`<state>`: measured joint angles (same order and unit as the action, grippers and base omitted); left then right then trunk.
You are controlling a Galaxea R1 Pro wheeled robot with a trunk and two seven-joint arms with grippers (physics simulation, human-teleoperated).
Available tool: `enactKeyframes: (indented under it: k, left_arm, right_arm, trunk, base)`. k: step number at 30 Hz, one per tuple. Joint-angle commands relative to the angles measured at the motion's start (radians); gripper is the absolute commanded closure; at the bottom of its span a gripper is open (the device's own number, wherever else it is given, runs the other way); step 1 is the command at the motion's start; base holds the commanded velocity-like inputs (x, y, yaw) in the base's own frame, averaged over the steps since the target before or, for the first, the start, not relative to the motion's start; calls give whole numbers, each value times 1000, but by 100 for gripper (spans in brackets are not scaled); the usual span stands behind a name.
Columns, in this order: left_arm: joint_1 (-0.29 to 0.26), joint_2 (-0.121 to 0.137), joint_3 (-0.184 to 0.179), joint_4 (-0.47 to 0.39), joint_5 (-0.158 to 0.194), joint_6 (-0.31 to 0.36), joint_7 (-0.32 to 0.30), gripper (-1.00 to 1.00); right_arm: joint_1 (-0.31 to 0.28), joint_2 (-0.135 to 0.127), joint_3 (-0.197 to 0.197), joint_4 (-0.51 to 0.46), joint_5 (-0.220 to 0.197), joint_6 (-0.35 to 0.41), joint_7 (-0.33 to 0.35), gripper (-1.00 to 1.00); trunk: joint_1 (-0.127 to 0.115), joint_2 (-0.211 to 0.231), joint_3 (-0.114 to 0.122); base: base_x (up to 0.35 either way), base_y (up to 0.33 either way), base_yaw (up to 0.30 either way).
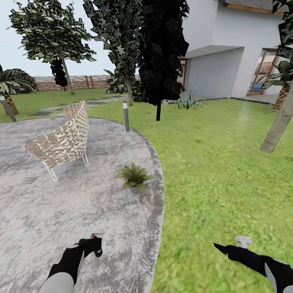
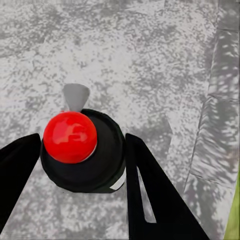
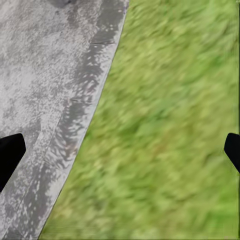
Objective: Pick up the pesticide atomizer in the garden and spray insectifuge to fully cover both potted plants in the garden.
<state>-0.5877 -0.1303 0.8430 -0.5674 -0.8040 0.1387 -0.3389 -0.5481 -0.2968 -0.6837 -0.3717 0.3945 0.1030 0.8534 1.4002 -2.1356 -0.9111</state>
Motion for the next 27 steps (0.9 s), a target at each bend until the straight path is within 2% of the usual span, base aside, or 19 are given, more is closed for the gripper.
enactKeyframes:
  k: [1, 6, 20, 27]
  left_arm:
    - [-1, -2, 8, -3, -5, 4, -9, 100]
    - [-1, -2, 8, -3, -5, 4, -9, 100]
    - [-1, -2, 8, -3, -4, 4, -9, 100]
    - [-1, -2, 8, -3, -4, 4, -9, 100]
  right_arm:
    - [-1, 1, -9, -1, 3, 10, 7, -100]
    - [-1, 1, -8, -1, 3, 10, 7, -100]
    - [-1, 1, -9, -1, 3, 10, 7, -100]
    - [-1, 1, -9, -1, 3, 10, 6, -100]
  trunk:
    - [0, 0, -1]
    - [0, 0, -1]
    - [0, 0, -1]
    - [0, 0, -1]
  base:
    - [303, -139, 0]
    - [302, -135, 0]
    - [314, -7, 1]
    - [317, 0, 202]
